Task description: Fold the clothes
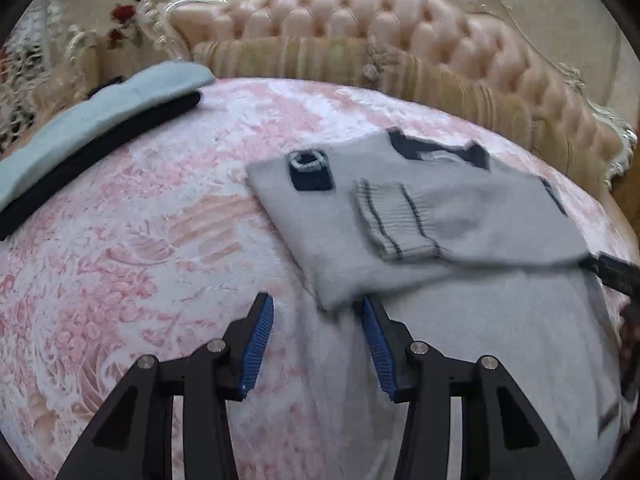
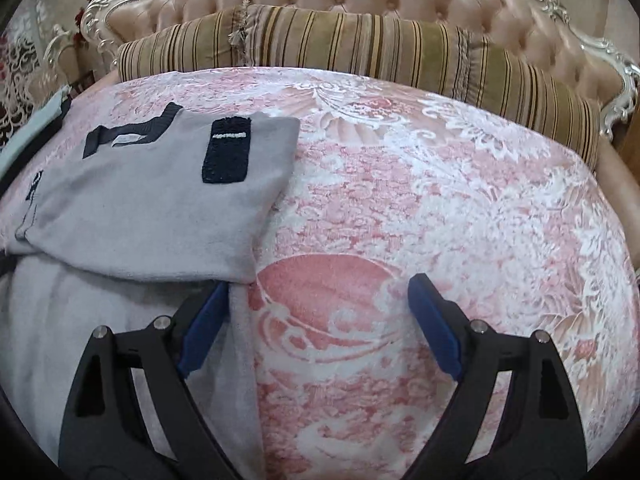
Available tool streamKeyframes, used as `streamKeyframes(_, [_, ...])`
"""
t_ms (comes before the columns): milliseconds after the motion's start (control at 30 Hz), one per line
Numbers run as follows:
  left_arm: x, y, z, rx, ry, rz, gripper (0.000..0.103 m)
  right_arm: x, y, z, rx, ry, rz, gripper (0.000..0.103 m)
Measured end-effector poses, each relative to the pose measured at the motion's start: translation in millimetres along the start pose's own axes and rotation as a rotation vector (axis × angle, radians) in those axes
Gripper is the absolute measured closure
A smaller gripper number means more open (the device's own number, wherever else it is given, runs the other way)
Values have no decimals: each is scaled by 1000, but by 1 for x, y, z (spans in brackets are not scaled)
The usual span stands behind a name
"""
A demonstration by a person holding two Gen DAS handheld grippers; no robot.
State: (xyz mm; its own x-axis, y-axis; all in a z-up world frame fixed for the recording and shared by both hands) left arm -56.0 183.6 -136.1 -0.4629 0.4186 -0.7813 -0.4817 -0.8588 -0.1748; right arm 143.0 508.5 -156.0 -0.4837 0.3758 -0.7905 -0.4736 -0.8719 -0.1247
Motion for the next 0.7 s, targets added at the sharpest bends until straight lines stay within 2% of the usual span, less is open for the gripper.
streamKeyframes(100, [-1, 8, 1, -37, -3, -26, 54, -3, 3, 1, -34, -12, -28, 12])
streamKeyframes(300, [-3, 1, -6, 10, -32, 40, 54, -12, 6, -1, -48, -3, -47, 11])
streamKeyframes(433, [-10, -3, -5, 51, -65, 74, 54, -13, 12, 0, -54, -16, -28, 11])
streamKeyframes(567, [-6, -3, -6, 63, -59, 89, 53, -11, 17, -1, -58, -16, -11, 11])
streamKeyframes(700, [-3, -3, -7, 74, -56, 110, 48, -6, 11, -3, -38, 0, -22, 11])
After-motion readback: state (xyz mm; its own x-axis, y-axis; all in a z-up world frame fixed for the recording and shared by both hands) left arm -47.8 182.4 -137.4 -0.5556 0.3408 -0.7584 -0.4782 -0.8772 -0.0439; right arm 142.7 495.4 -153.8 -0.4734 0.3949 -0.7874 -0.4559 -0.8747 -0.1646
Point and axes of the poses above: each gripper's, at about its wrist camera, not at the fingertips, and x roughly the way its jaws point, y to its left, z to its top, the point moved 3 cm from there along x, roughly the way its jaws point, and after that the axes turned 8 degrees about -x, right-handed, at the moved point
